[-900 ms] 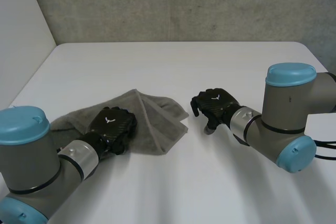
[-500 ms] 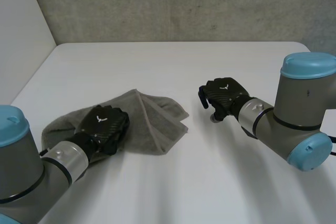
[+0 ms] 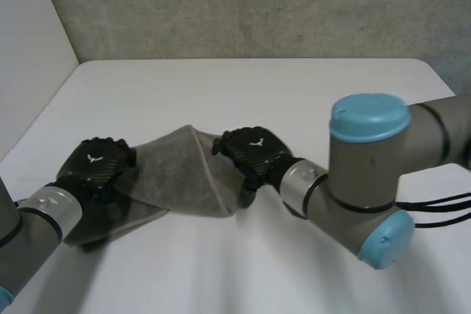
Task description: Fold the towel.
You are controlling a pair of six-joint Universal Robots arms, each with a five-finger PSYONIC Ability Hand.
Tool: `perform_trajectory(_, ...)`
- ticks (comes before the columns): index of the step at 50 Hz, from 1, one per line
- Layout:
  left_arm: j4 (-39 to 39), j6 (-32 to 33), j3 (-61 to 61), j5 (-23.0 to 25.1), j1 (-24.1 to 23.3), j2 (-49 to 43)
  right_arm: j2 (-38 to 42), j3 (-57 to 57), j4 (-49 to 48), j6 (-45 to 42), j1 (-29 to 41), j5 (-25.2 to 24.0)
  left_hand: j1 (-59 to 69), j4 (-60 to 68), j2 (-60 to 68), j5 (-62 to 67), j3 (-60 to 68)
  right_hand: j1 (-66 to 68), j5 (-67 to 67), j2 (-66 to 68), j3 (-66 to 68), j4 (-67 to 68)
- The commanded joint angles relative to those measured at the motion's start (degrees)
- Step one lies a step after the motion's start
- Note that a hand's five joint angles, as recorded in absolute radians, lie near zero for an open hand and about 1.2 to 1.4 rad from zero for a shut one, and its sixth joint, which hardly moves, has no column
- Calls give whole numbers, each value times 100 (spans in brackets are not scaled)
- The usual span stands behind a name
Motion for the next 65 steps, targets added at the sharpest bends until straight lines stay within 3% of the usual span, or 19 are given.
perform_trajectory(1,12,308,-16,17,489,-119,627,-465,-5,208,303,83,-413,-411,-431,-258,-413,-162,113,-183,-123,-50)
perform_trajectory(9,65,325,45,299,595,-479,1242,-1045,4,208,488,672,-430,-428,-447,-275,-430,443,718,422,482,555)
perform_trajectory(18,100,325,81,308,613,-664,1560,-1362,4,181,559,761,-346,-344,-363,-191,-346,1083,1359,1063,1122,1195)
perform_trajectory(22,337,325,63,281,604,-699,1630,-1459,4,181,559,761,-245,-243,-262,-90,-245,1891,2166,1870,1929,2003)
perform_trajectory(28,478,255,142,272,499,-682,1692,-1503,22,181,559,778,427,429,409,582,427,4561,4837,4541,4600,4673)
perform_trajectory(30,478,238,168,272,481,-673,1683,-1503,22,173,559,778,412,413,394,566,411,4632,4907,4611,4671,4744)
perform_trajectory(32,487,237,186,272,437,-664,1674,-1503,30,164,559,778,361,363,343,515,361,4565,4841,4545,4604,4677)
perform_trajectory(33,495,237,203,272,376,-664,1674,-1494,39,164,568,804,294,296,277,449,294,4165,4441,4145,4204,4278)
perform_trajectory(34,504,237,230,272,306,-664,1657,-1468,39,164,585,804,260,262,243,415,260,2946,3221,2925,2985,3058)
perform_trajectory(35,504,237,230,272,305,-664,1657,-1468,39,164,585,804,260,262,242,415,260,2934,3209,2913,2973,3046)
perform_trajectory(36,513,237,247,272,262,-656,1622,-1442,39,164,629,796,227,229,209,381,226,719,994,698,758,831)
perform_trajectory(37,513,237,248,272,253,-647,1587,-1415,39,164,673,796,226,228,209,381,226,-602,-327,-623,-564,-490)
perform_trajectory(48,742,246,283,281,332,-726,1490,-1345,-5,155,761,769,193,195,175,347,192,-363,-88,-384,-325,-251)
perform_trajectory(51,926,290,283,272,332,-928,1525,-1371,-13,146,761,769,260,262,242,415,260,309,585,289,348,422)
perform_trajectory(53,1023,325,335,255,323,-1094,1551,-1389,-13,146,761,769,494,496,476,649,494,1815,2091,1795,1854,1928)
perform_trajectory(54,1023,325,335,255,323,-1095,1551,-1389,-13,146,761,769,496,497,478,650,495,1823,2099,1803,1862,1935)
perform_trajectory(55,1032,325,370,255,323,-1147,1551,-1398,-13,137,761,769,962,964,944,1116,961,2656,2931,2635,2695,2768)
perform_trajectory(58,1032,325,476,237,323,-1262,1560,-1424,-13,137,761,761,1853,1855,1835,2008,1853,3536,3811,3515,3575,3648)
perform_trajectory(65,1014,316,661,79,279,-1315,1674,-1494,-14,129,761,769,4062,4063,4044,4216,4061,4461,4736,4440,4500,4573)
